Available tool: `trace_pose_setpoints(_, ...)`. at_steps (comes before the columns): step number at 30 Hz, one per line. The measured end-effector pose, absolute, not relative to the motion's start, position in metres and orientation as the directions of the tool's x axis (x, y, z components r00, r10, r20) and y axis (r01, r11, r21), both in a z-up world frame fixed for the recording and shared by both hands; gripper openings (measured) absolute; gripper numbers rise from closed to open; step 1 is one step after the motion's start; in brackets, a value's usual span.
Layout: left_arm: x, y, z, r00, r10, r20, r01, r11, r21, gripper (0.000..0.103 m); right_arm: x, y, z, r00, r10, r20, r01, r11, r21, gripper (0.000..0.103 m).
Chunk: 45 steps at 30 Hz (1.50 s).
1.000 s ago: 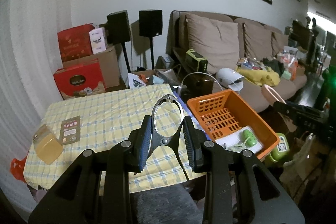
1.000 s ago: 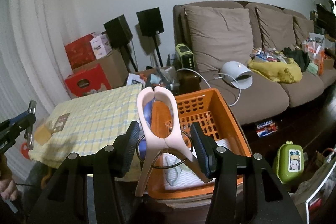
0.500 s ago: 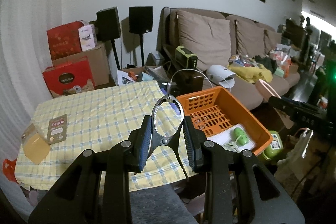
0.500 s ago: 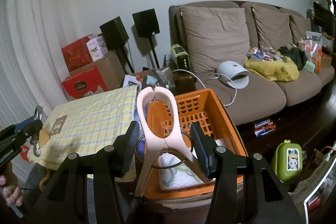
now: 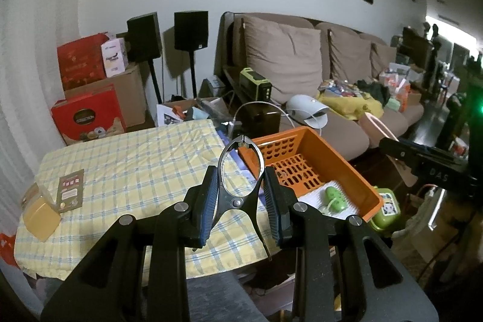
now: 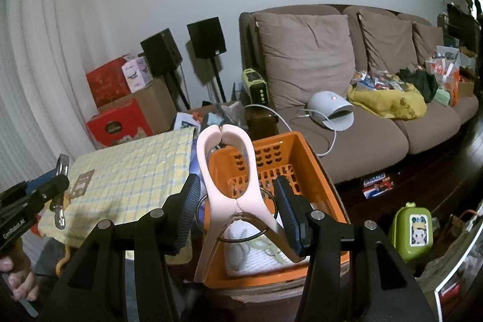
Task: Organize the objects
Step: 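Carry the silver clip with the left tool toward the orange basket while the right tool carries the pink clip, then move both held clips over the orange basket with both tools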
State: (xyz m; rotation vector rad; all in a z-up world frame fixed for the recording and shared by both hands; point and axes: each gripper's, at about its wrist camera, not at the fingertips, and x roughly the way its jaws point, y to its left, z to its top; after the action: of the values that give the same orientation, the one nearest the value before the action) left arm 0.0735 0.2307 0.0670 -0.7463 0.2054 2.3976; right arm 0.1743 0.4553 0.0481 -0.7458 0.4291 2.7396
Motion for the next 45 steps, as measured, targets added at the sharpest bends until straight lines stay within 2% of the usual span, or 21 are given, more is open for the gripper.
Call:
trace_pose_setpoints(28, 0.08, 0.273, 0.067, -0.607, 0.558, -0.566, -0.652, -0.756, -0.046, 0.028, 0.18, 0.471, 0.048, -0.819, 0.232, -0.525, -0.383, -0.902, 0.199, 0.052)
trace_pose_setpoints(45, 0.074, 0.289, 0.058, -0.579, 0.553, -0.598, -0.652, -0.755, -0.067, 0.028, 0.187, 0.484, 0.045, -0.81, 0.263, -0.524, -0.416, -0.888, 0.197, 0.052)
